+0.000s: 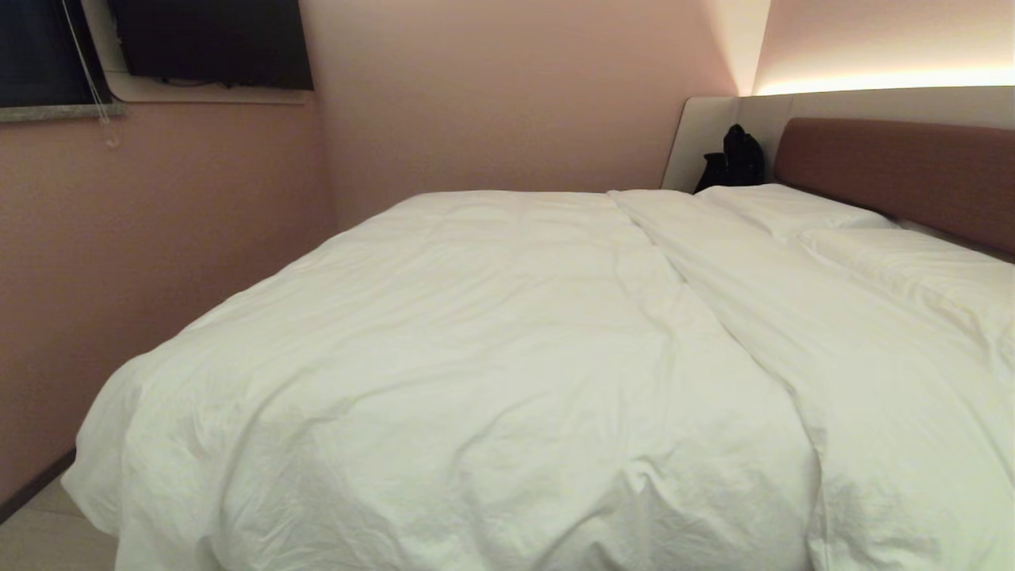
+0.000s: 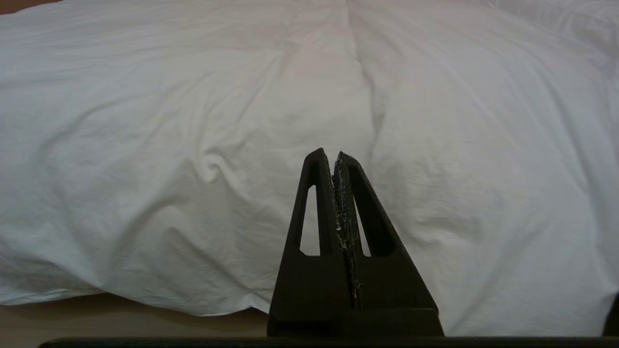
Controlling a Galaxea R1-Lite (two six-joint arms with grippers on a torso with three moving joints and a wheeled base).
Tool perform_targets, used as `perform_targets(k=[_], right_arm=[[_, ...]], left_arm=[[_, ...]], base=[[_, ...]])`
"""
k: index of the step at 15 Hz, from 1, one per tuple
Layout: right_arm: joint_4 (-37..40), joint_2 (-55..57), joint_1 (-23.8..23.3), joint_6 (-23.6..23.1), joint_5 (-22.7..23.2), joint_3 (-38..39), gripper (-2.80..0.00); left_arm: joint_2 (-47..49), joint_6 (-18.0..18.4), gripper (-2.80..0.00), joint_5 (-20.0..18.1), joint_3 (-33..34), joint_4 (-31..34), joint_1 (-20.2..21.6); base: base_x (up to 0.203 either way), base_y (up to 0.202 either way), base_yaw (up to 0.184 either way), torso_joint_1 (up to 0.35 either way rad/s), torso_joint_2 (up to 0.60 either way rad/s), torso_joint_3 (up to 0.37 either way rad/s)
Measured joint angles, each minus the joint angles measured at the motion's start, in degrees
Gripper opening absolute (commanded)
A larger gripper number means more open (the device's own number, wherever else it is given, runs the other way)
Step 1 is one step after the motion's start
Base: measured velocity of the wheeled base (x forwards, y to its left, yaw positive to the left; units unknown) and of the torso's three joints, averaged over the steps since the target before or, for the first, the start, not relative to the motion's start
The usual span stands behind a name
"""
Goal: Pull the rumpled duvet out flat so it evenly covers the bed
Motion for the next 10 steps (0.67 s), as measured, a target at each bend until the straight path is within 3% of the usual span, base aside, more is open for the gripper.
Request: perform_targets(k=[10], right_arm=[[0.0,0.0,0.0,0.0,0.0,0.0,-2.80]], left_arm=[[0.0,-0.1,-2.80,0.0,0.1,0.0,0.0]], base=[[0.000,0.194,-0.001,0.003,0.00,0.004]])
